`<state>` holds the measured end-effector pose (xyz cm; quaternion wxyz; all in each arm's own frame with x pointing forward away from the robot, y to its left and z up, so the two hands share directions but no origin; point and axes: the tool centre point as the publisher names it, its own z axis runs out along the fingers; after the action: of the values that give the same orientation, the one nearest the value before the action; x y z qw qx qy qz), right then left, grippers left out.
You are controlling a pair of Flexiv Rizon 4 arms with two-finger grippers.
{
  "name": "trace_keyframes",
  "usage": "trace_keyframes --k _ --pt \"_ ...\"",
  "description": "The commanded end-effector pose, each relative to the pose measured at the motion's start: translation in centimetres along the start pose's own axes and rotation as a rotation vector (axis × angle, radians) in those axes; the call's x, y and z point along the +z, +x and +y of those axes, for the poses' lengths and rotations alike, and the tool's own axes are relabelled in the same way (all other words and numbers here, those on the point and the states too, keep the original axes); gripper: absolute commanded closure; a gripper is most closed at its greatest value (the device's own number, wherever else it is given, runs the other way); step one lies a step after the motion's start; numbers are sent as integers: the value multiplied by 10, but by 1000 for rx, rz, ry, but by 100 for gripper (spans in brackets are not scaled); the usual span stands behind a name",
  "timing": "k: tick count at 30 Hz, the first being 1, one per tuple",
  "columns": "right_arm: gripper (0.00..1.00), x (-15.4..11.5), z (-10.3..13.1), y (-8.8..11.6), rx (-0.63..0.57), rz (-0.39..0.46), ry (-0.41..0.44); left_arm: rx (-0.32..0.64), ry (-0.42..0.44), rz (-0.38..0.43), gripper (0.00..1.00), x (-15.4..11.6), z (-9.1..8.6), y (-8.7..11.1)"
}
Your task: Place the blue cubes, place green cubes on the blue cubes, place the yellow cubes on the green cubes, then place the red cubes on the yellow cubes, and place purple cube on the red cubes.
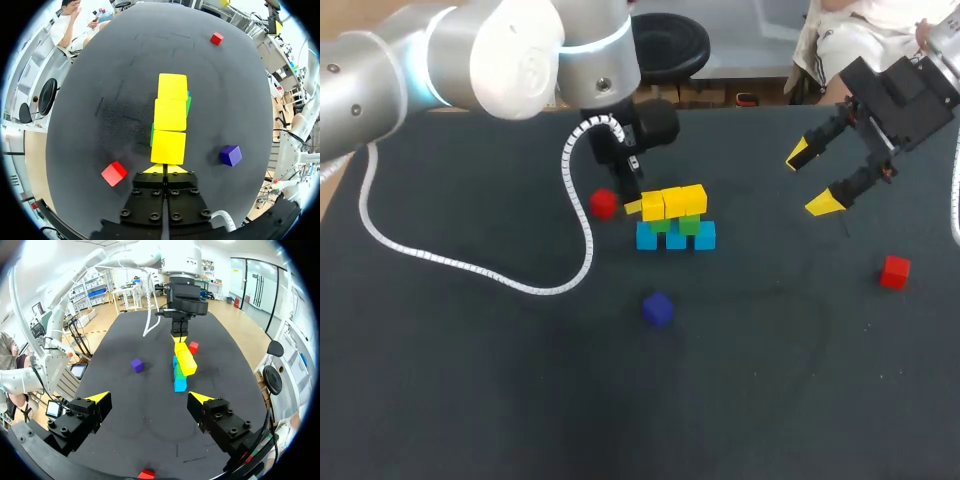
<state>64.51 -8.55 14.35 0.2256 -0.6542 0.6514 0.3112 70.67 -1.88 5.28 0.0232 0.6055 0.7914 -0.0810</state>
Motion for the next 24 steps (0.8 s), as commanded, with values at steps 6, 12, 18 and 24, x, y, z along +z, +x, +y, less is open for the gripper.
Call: trace_keyframes --k 6,12,18,24 --pt "0 0 0 0 -1 -1 0 -6 3 4 100 -2 0 2" --pt "0 0 0 0 -1 -1 0 -3 3 1 100 -2 0 1" --pt "0 0 0 0 -1 -1 0 3 2 3 100 -3 1 0" --pt "0 0 0 0 -1 -1 0 2 4 5 100 -3 1 -1"
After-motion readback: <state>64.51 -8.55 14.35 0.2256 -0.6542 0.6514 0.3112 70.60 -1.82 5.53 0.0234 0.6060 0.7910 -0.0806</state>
